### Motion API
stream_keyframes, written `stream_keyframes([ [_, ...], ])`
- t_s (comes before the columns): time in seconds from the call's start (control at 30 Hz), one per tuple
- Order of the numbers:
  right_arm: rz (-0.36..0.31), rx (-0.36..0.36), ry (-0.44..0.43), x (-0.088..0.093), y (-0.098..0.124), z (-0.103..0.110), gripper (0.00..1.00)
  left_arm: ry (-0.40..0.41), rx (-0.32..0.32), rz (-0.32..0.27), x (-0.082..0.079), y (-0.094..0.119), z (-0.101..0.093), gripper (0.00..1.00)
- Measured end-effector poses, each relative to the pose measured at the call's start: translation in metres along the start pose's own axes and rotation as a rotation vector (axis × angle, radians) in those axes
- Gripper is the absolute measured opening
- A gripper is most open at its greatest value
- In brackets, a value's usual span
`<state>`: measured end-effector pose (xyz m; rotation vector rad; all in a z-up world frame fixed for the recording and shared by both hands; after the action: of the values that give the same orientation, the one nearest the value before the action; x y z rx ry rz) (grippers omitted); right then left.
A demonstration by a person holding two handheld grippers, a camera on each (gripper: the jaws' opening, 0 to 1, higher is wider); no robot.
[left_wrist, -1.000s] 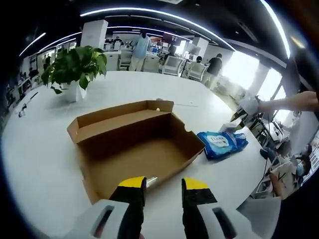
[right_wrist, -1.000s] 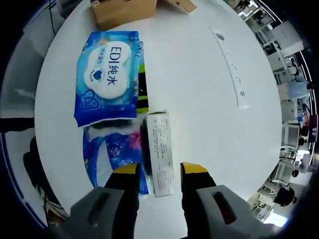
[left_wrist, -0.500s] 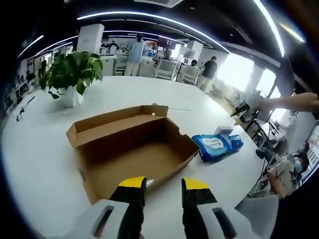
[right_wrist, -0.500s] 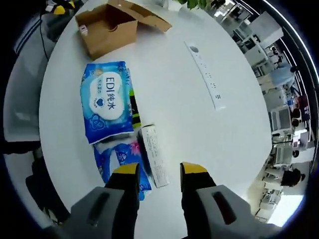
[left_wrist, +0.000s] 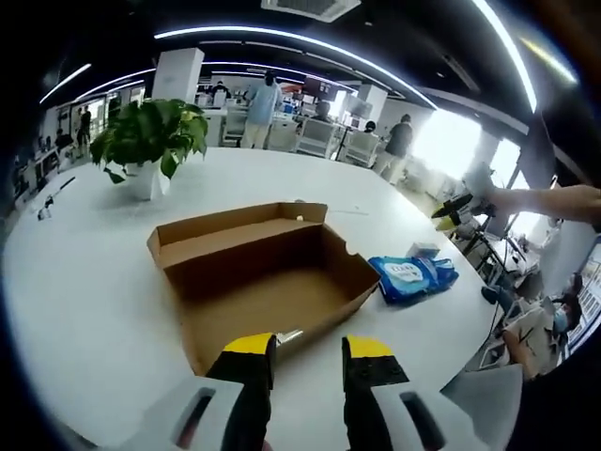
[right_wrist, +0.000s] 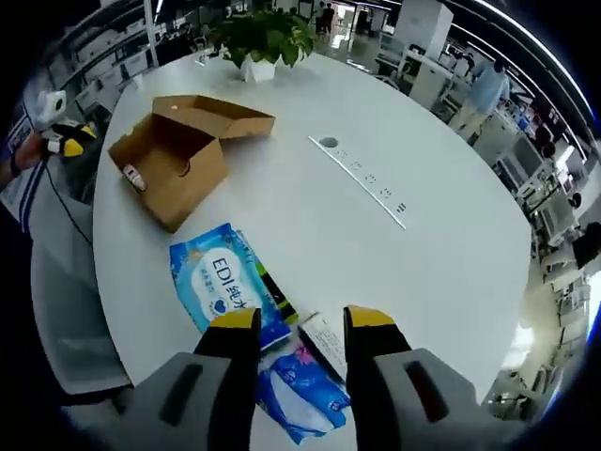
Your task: Operate the shoe box by opening the lid, removing the specified soft item, and placing it in the target area until the item is outside and the box remains undamaged.
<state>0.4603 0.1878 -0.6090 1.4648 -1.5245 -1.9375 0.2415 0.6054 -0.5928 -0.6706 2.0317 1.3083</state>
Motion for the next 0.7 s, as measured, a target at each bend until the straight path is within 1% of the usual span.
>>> stream_keyframes([
  [0.07,-0.053,-0.018,-0.071,-0.011,-0.002,0.009,0.33,0.006,-0.003,-0.004,0.001,0.003,0.003,0.28],
  [0.1,-0.095,-0.039,-0.123,-0.019,-0.004,0.016,0.33,0.008,-0.005,-0.006,0.001,0.004,0.004,0.28],
  [0.17,-0.134,-0.058,-0.158,-0.030,-0.006,0.027,0.34,0.013,-0.009,-0.009,0.002,0.007,0.008,0.28],
  [0.23,-0.130,-0.057,-0.151,-0.033,-0.007,0.033,0.33,0.020,-0.014,-0.012,0.003,0.010,0.012,0.28],
  [0.27,-0.133,-0.061,-0.144,-0.038,-0.009,0.040,0.33,0.023,-0.015,-0.014,0.003,0.011,0.013,0.28],
  [0.37,-0.156,-0.094,-0.134,-0.053,-0.015,0.060,0.33,0.027,-0.023,-0.018,0.005,0.015,0.018,0.28],
  [0.43,-0.176,-0.108,-0.134,-0.063,-0.018,0.071,0.33,0.034,-0.028,-0.019,0.006,0.017,0.022,0.28],
  [0.47,-0.180,-0.113,-0.133,-0.065,-0.019,0.073,0.33,0.036,-0.030,-0.019,0.007,0.018,0.023,0.28],
  [0.7,-0.217,-0.186,-0.084,-0.098,-0.036,0.115,0.34,0.049,-0.041,-0.019,0.010,0.022,0.032,0.28],
])
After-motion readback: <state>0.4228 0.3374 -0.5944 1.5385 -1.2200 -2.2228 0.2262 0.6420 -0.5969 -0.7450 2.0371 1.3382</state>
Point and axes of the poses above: the point that each gripper's makers call its tool centre point, and the gripper's own axes: y roughly backward along the fingers, z roughly to its left, x roughly out of its underside, the point moved 4 cm from there along y, roughly backward along the fingers, and after that the axes turned 3 degrees about y, right-handed, at the moved point
